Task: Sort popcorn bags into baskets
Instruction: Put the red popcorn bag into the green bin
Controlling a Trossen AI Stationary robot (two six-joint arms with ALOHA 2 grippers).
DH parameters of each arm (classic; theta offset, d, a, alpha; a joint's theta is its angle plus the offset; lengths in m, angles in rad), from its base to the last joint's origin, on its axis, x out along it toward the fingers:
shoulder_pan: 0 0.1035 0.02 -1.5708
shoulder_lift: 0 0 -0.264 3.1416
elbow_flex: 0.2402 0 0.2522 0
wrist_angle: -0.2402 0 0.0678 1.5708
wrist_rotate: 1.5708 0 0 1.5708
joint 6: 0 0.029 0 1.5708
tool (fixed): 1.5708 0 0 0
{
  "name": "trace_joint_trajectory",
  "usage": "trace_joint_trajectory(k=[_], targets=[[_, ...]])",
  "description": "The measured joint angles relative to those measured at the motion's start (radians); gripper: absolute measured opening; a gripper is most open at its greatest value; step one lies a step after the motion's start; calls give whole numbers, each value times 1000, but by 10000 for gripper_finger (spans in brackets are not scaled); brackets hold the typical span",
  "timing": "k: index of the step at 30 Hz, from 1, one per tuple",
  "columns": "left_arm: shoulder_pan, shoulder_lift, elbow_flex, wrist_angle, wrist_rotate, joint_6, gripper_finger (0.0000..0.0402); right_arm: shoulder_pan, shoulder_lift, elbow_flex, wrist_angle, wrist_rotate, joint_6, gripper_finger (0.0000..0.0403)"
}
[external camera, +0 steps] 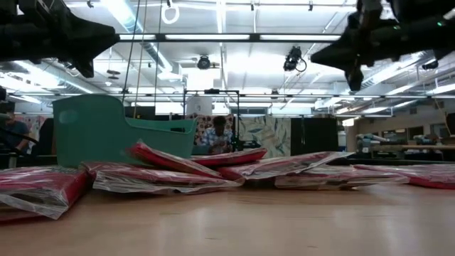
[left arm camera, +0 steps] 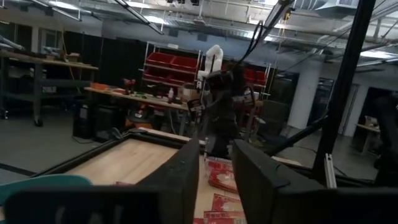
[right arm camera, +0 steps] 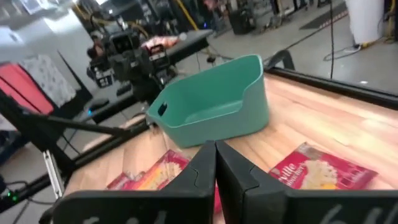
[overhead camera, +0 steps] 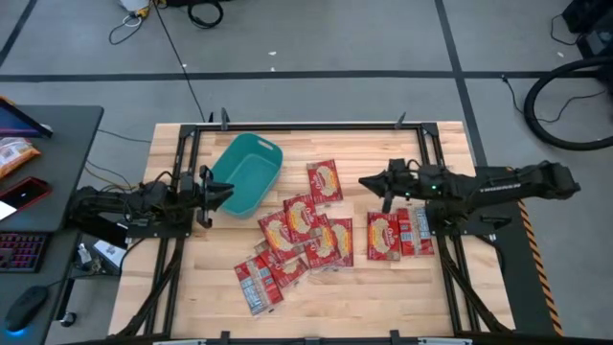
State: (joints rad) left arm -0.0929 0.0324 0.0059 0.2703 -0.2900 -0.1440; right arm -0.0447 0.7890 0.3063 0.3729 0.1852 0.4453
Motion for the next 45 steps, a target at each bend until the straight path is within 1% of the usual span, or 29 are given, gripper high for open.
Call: trace_joint_trajectory(k=[4, 5, 10, 12, 15, 20, 23, 26, 30, 34, 37, 40, 42, 45], targets=[[0, 0, 2, -29, 24, -9, 122, 41, 152, 113, -6, 3, -37, 13], [0, 0, 7, -60, 25, -21, 122, 54, 191, 145, -14, 10, -46, 13], [0, -1, 100, -302, 25, -57, 123, 126, 388, 320, -123, 87, -73, 13], [0, 0, 116, -383, 25, -68, 123, 153, 460, 389, -179, 121, -84, 12], [-1, 0, 121, -395, 25, -74, 123, 186, 564, 482, -245, 162, -104, 8], [-1, 9, 121, -394, 25, -72, 124, 218, 715, 624, -342, 162, -189, 12], [-1, 14, 122, -394, 20, -72, 129, 234, 801, 705, -402, 162, -248, 32], [-1, 14, 122, -391, -2, -69, 138, 249, 885, 812, -508, 173, -288, 63], [-1, 14, 122, -391, -8, -69, 148, 267, 1003, 967, -688, 196, -292, 119], [-1, 13, 123, -383, -9, -54, 151, 282, 1111, 1104, -826, 183, -293, 177], [0, 13, 123, -370, -14, -45, 151, 295, 1180, 1192, -932, 164, -293, 208], [0, 13, 124, -352, -14, -38, 151, 313, 1235, 1257, -966, 165, -302, 221], [0, 13, 124, -344, -14, -23, 151, 329, 1277, 1291, -954, 166, -327, 221], [0, 13, 124, -342, -20, -18, 151, 359, 1339, 1340, -917, 204, -345, 215]])
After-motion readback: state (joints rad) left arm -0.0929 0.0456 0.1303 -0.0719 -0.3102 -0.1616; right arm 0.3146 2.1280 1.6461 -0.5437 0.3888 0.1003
